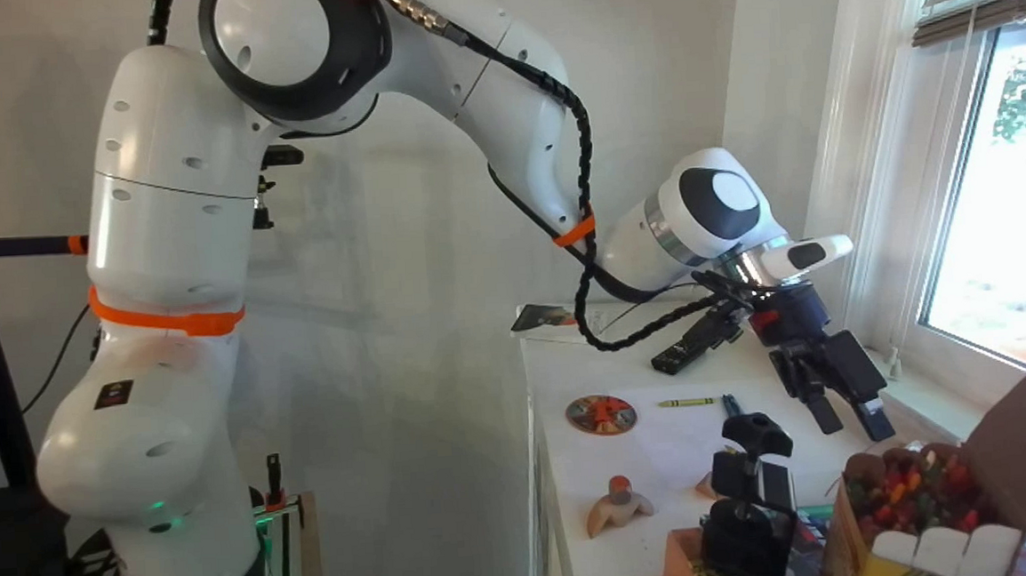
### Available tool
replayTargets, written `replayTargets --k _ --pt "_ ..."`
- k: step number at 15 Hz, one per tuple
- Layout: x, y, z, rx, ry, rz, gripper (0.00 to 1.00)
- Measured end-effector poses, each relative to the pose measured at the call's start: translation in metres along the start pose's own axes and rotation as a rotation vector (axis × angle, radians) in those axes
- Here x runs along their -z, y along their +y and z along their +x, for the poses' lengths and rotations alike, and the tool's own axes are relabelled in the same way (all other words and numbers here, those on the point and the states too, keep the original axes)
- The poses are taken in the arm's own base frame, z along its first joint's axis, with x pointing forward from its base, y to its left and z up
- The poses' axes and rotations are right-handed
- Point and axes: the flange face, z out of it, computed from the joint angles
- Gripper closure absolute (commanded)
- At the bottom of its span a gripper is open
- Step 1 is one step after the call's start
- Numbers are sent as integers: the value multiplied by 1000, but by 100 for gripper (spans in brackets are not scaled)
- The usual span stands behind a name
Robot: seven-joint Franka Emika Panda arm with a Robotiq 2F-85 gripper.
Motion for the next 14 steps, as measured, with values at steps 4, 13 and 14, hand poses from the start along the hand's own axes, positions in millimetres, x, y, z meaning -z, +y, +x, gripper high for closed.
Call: replayTargets --k 4,13,14 --pt "-13 -2 -6 64 -7 -22 0" --pt "-41 -12 -23 141 17 -13 0" --pt "-43 -12 -23 149 23 -16 0"
